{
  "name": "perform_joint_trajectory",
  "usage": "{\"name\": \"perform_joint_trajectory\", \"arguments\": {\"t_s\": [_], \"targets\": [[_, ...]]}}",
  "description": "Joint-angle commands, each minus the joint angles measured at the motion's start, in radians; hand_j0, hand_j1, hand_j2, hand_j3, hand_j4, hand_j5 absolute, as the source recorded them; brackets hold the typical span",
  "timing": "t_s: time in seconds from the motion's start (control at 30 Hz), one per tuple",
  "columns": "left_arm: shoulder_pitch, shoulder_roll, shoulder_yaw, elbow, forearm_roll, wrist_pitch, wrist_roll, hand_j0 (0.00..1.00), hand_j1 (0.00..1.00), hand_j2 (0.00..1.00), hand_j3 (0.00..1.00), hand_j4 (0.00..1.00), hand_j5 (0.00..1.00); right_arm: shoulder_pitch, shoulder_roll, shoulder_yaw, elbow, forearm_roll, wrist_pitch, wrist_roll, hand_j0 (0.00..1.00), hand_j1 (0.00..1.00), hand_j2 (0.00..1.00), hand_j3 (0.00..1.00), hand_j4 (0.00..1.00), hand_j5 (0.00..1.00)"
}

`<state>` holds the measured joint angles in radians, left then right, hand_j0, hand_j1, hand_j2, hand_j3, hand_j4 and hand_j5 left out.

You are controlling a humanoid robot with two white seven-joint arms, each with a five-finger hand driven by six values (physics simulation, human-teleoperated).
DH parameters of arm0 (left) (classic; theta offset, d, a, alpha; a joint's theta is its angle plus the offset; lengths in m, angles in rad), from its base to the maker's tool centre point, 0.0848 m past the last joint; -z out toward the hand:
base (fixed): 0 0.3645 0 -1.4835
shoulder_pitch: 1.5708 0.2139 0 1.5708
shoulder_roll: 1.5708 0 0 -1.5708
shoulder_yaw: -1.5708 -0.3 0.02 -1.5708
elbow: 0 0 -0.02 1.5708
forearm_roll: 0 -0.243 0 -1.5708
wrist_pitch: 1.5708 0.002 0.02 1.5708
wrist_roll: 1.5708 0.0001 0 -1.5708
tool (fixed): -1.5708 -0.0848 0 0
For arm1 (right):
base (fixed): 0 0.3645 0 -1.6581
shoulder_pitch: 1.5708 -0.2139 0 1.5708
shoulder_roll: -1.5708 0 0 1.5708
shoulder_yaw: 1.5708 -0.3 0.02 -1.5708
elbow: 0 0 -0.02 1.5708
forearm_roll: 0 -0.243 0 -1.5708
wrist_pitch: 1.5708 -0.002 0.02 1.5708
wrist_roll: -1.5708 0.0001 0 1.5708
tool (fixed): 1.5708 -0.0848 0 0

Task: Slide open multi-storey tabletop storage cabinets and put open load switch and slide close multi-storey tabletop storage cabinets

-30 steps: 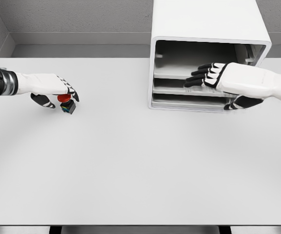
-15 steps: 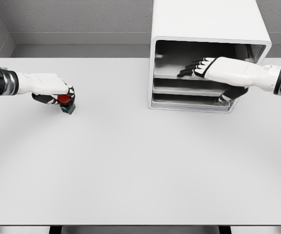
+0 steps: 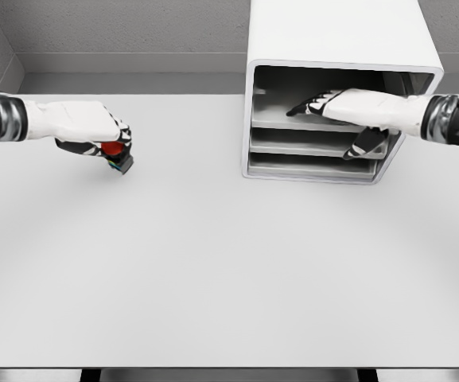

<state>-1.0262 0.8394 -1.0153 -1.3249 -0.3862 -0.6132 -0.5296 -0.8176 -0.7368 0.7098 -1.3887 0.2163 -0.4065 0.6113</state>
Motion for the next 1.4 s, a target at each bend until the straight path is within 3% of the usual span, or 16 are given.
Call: {"name": "perform_joint_trajectory", "arguments": {"t_s": [0.0, 0.17, 0.3, 0.5, 0.77, 1.0, 1.37], "targets": [[0.000, 0.030, 0.001, -0.057, 0.017, 0.002, 0.002, 0.42, 0.42, 0.42, 0.42, 0.42, 0.42, 0.000, 0.013, 0.020, 0.028, 0.008, 0.008, 0.000, 1.00, 1.00, 1.00, 1.00, 1.00, 1.00], [-0.006, 0.093, 0.001, -0.135, 0.072, 0.002, 0.002, 0.42, 0.42, 0.42, 0.42, 0.42, 0.42, -0.008, 0.014, 0.031, 0.028, 0.049, 0.057, 0.000, 1.00, 1.00, 1.00, 1.00, 1.00, 1.00], [-0.008, 0.095, 0.001, -0.145, 0.073, 0.002, 0.002, 0.42, 0.42, 0.42, 0.42, 0.42, 0.42, -0.002, -0.006, 0.031, 0.013, 0.057, 0.048, 0.000, 1.00, 1.00, 1.00, 1.00, 1.00, 1.00], [-0.005, 0.115, 0.001, -0.209, 0.089, 0.002, 0.002, 0.42, 0.42, 0.42, 0.42, 0.42, 0.42, 0.028, -0.085, 0.019, -0.085, 0.060, 0.015, 0.000, 1.00, 1.00, 1.00, 1.00, 1.00, 1.00], [-0.006, 0.118, 0.001, -0.211, 0.096, 0.002, 0.002, 0.42, 0.42, 0.42, 0.42, 0.42, 0.42, 0.084, -0.124, -0.038, -0.179, 0.058, 0.011, 0.000, 1.00, 1.00, 1.00, 1.00, 1.00, 1.00], [-0.008, 0.130, 0.001, -0.214, 0.104, 0.002, 0.002, 0.42, 0.42, 0.42, 0.42, 0.42, 0.42, 0.117, -0.147, -0.038, -0.279, 0.060, -0.048, 0.000, 1.00, 1.00, 1.00, 1.00, 1.00, 1.00], [-0.014, 0.138, 0.001, -0.224, 0.116, 0.002, 0.002, 0.42, 0.42, 0.42, 0.42, 0.42, 0.42, 0.164, -0.171, -0.082, -0.343, 0.060, -0.175, 0.000, 1.00, 1.00, 1.00, 1.00, 1.00, 1.00]]}}
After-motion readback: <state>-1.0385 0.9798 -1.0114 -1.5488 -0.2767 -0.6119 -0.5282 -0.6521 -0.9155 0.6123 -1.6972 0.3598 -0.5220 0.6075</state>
